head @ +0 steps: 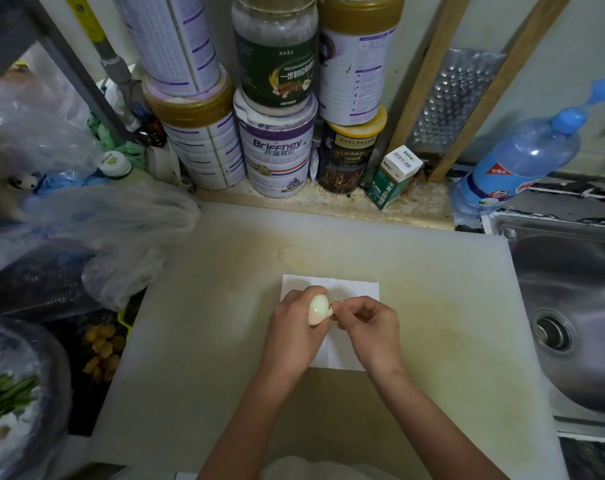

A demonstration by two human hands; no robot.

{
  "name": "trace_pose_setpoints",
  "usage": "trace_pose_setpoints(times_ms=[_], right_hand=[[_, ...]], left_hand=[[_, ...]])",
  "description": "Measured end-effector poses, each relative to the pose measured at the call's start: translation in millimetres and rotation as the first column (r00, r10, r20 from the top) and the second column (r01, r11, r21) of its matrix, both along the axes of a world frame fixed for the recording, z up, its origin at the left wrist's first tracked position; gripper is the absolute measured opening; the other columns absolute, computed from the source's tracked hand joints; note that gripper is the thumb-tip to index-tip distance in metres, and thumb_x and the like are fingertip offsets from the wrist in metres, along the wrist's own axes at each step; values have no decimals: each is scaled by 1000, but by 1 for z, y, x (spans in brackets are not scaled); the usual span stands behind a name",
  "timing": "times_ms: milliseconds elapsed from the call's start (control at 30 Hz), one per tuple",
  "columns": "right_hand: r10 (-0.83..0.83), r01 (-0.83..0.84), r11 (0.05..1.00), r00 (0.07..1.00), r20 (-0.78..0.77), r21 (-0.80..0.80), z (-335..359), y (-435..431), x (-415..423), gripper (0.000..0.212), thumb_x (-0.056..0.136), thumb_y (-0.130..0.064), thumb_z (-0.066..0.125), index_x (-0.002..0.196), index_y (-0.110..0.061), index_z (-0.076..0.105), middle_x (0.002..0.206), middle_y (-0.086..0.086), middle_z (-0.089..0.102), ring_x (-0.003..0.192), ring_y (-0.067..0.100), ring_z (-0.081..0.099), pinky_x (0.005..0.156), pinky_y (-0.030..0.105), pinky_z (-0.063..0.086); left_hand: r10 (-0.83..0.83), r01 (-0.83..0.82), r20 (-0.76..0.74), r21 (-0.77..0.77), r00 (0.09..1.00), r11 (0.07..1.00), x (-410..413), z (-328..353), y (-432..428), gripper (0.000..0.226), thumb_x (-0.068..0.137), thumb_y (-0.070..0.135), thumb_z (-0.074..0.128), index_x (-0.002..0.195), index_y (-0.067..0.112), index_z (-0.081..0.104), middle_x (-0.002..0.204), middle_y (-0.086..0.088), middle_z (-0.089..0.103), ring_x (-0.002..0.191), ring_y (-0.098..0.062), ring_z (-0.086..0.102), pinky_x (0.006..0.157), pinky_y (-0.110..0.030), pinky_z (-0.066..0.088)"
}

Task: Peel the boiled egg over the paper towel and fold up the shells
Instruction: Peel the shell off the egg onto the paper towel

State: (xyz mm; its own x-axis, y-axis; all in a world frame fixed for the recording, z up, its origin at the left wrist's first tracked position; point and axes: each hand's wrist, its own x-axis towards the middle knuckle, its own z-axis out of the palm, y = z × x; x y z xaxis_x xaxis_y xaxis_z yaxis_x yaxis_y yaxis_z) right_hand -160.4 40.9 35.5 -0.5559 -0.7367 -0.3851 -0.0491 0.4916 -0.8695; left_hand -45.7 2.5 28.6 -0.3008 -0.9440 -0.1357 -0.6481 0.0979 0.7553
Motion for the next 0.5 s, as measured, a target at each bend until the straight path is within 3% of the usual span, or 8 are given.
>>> trace_pose_setpoints(times_ms=[233, 367, 433, 500], right_hand=[[-20, 20, 1000, 999, -39, -12, 1, -3, 0, 15, 78, -14, 72, 64, -14, 67, 69, 1, 72, 71, 18, 70, 78, 40, 57], [-39, 37, 999, 999, -37, -38, 6, -13, -18, 16, 79, -14, 72, 64, -13, 67, 70, 2, 73, 72, 18, 71, 77, 38, 57], [52, -52, 999, 996, -68, 3, 7, -18, -26, 17, 77, -15, 73, 61, -15, 67, 65, -1, 72, 69, 13, 70, 74, 34, 56], [156, -148, 986, 983, -93, 82, 3, -18, -27, 18, 76, -15, 74, 59, -15, 66, 60, -3, 70, 62, 6, 67, 69, 28, 54]], left_hand=[[-32, 33, 48, -17, 998, 999, -1, 2, -2, 30, 80, 23, 68, 109, 27, 62, 101, 0, 62, 81, -17, 56, 67, -23, 39], [0, -7, 94, 81, 996, 997, 8, -6, -2, 40, 77, 18, 70, 116, 27, 61, 108, 1, 64, 93, -18, 60, 76, -22, 44], [129, -106, -79, 249, 988, 963, 14, -7, -2, 42, 73, 17, 76, 111, 29, 64, 106, 3, 66, 88, -15, 62, 78, -25, 51], [292, -123, -314, 461, 903, 879, 19, -5, -1, 39, 71, 13, 79, 102, 32, 65, 103, 0, 67, 82, -12, 64, 77, -33, 58]])
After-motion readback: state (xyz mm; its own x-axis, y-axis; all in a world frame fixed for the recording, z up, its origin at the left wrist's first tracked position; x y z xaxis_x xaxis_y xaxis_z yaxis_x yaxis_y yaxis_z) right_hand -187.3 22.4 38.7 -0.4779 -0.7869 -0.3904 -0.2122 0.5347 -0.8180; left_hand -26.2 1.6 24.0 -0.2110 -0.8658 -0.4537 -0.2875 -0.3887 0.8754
